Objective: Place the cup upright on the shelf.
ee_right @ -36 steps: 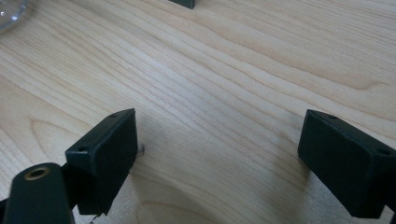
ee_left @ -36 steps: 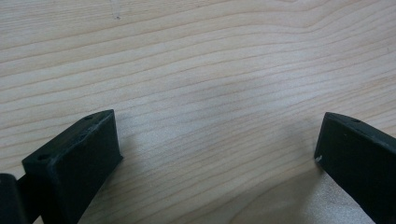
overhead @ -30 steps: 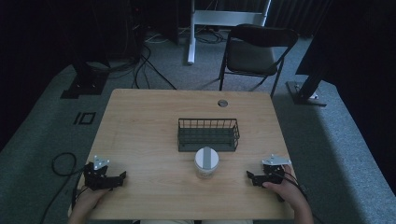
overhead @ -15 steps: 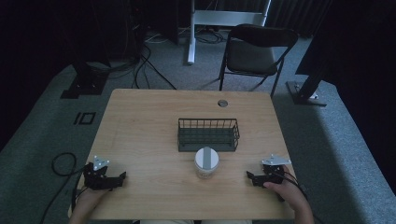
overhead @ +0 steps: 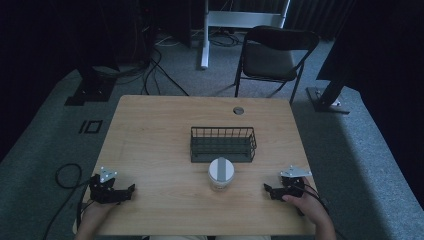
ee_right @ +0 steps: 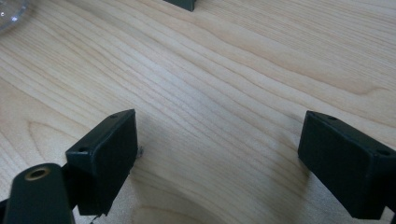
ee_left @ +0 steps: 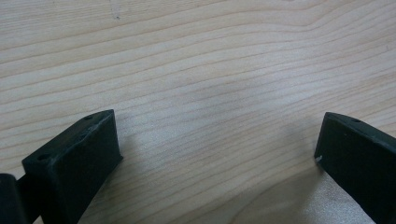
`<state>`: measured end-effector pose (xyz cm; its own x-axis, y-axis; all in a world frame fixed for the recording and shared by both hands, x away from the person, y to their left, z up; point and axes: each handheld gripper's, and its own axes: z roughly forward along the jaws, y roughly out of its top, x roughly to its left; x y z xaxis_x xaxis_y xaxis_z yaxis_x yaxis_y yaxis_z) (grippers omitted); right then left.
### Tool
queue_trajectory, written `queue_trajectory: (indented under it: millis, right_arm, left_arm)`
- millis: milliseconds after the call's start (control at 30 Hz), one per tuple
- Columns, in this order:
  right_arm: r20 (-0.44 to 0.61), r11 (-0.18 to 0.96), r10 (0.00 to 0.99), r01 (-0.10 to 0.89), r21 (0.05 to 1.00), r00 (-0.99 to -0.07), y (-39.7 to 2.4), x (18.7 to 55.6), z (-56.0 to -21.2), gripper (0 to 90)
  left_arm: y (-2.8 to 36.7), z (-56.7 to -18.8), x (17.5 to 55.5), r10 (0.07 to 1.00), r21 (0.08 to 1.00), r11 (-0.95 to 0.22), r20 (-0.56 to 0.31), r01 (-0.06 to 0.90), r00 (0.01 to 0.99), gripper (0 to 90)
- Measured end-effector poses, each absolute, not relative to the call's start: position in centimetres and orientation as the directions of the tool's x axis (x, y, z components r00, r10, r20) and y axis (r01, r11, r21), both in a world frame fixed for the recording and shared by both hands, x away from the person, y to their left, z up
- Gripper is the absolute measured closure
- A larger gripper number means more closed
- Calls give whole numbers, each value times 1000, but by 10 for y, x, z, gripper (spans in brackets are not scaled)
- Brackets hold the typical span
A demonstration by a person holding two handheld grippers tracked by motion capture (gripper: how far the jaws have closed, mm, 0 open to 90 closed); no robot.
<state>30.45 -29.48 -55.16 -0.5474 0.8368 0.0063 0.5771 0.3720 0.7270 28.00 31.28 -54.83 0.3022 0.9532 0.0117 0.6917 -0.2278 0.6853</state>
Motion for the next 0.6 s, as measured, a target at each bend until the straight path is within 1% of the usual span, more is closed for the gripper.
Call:
queue_trajectory:
  millis: [433,600]
  right_arm:
    - [28,352,839,582,733,-543,-293,304,-551,121]
    - [28,371,820,569,734,-571,-285,303,-551,121]
  left_arm:
    - [313,-548,280,953,685,-228,12,692,302,1]
    - [313,-548,280,953,685,-228,12,692,302,1]
